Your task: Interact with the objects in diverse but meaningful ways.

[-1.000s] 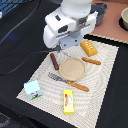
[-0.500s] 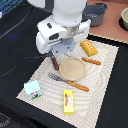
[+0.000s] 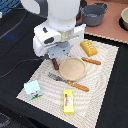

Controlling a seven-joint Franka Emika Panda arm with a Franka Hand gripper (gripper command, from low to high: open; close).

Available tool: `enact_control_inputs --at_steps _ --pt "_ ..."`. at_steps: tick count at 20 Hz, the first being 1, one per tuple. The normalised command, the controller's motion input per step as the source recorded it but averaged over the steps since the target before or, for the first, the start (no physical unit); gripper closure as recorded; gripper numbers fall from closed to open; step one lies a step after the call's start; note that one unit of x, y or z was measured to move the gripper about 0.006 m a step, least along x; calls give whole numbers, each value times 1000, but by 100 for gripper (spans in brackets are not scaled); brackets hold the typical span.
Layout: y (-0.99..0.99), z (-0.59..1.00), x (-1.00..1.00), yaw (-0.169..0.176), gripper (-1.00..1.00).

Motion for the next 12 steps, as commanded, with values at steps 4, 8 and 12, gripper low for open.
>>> enact_control_inputs --at_steps 4,8,12 --pt "75 -421 -632 0 -100" --pt "2 -434 -371 0 -100" --pt "0 -420 -273 0 100"
